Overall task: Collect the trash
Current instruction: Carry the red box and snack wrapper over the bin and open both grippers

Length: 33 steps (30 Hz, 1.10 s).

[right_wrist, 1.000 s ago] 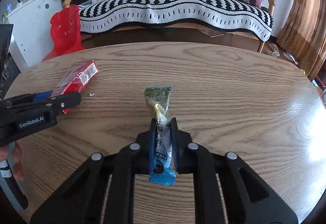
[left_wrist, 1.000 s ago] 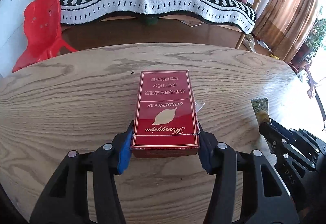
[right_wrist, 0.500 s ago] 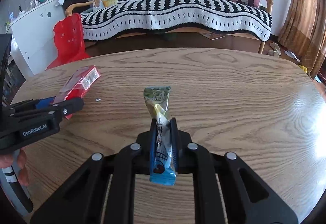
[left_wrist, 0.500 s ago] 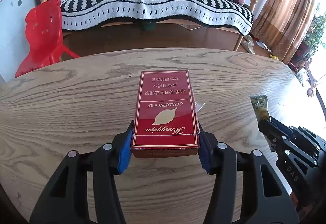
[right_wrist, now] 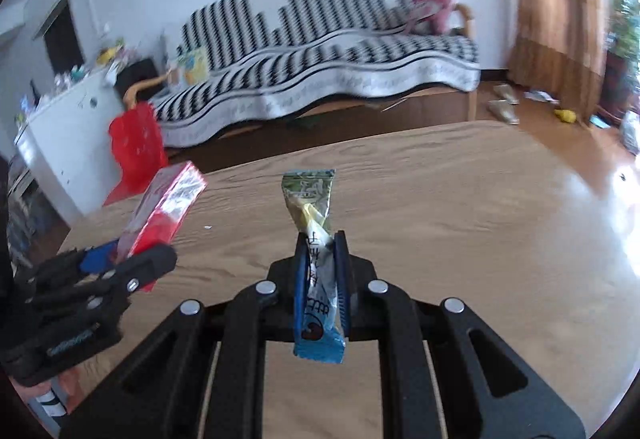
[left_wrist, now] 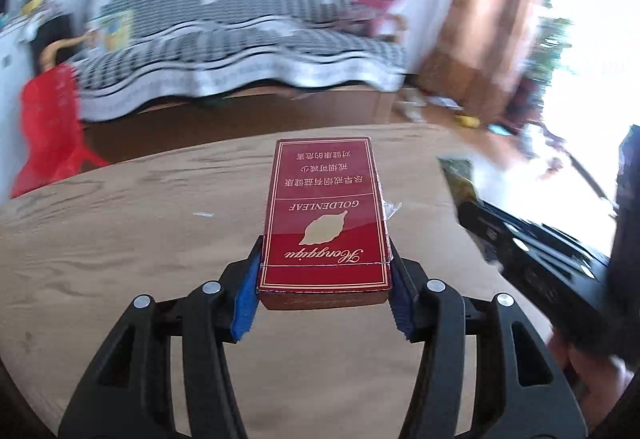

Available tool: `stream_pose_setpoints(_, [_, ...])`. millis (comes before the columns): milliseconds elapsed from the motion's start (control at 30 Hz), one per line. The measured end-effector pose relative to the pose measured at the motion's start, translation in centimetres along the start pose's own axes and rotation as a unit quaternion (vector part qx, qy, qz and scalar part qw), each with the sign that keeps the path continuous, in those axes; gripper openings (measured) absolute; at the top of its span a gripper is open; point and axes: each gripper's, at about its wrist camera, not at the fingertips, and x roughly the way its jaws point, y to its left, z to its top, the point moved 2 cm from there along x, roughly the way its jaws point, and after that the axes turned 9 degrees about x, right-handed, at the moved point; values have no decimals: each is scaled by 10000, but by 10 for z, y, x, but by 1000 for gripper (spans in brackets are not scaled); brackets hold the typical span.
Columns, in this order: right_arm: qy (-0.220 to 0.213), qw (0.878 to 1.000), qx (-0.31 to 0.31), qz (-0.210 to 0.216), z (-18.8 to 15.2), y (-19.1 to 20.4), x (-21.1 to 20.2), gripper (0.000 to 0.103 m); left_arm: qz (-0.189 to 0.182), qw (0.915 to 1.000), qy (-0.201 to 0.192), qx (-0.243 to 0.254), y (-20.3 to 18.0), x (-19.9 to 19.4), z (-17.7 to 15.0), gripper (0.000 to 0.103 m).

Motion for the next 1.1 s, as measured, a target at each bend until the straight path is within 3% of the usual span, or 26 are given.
stream_pose_setpoints(133, [-551,9977,187,-338,5,-68,-105,13,-979,9940,-68,474,-108,-31,-7,53])
stream_pose_setpoints(233, [-682,9951,521,-493,-8,-122,-161,14,-1547,9859,100,637,-183,-39,-26,53])
stream_pose_setpoints(367, [-344,9914,1062,-690,-54,-193,-189,14,-2045,9721,740,877,-267,-23,-72,53])
stream_pose_setpoints(500, [183,9838,1565,-858,-122,-251,-193,14,-2043,9642,1191,1200,-316,-3,-123,53])
stream_pose_setpoints(600, [733,9743,1964,-828,-176,-281,-179,14,-1956,9618,1365,1346,-332,14,-153,53])
stream_pose_setpoints(733, [1425,9505,2664,-730,-235,-318,-156,14,-1844,9530,1742,1658,-335,46,-196,53])
stream_pose_setpoints(833, [1561,9468,2733,-673,-249,-322,-149,14,-1799,9450,2100,1749,-328,68,-217,53])
stream_pose_setpoints(900, [1611,9442,2800,-639,-251,-323,-144,14,-1730,9426,2121,1910,-327,73,-218,53])
stream_pose_setpoints(1100, [1694,9455,2698,-670,-246,-320,-134,14,-1658,9471,2061,1817,-325,75,-211,53])
